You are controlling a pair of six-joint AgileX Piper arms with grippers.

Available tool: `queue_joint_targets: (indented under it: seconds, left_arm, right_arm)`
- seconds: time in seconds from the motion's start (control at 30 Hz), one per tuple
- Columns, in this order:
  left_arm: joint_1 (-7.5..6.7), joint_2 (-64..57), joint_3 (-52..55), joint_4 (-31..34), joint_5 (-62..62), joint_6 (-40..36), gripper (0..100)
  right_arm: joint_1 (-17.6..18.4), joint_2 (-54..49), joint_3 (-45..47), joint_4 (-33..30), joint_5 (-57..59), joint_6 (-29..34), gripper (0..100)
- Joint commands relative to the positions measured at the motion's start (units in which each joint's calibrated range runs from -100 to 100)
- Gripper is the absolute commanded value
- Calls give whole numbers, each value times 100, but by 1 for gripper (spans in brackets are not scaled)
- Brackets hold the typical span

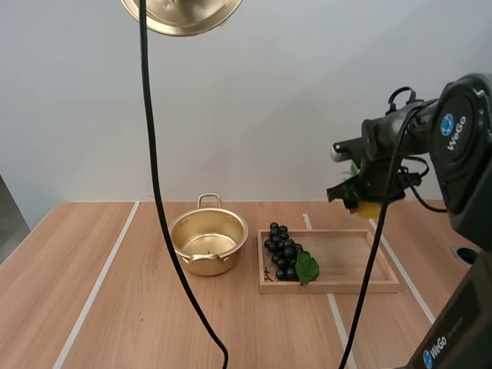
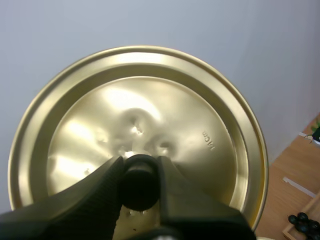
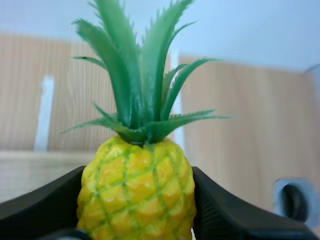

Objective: Open the pot, put the pineapple inside, and close it

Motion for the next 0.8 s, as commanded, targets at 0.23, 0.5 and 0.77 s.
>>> queue_joint_targets:
  seconds: [0.23,0.5,0.77]
  left_arm:
    - [-5,-10,-156,-147,-2111,-177,0]
    - [-5,-10,-824,-172,-2264,-282,0]
    - [-5,-10,-1555,-172,-1277,-282,0]
  right_arm:
    - [250,-1156,-919,104,406,-401,0]
    - [1183,-1234,-1620,606,1714,-703,0]
    - [1676,-1141,-1671,1183,1911,-1353,0]
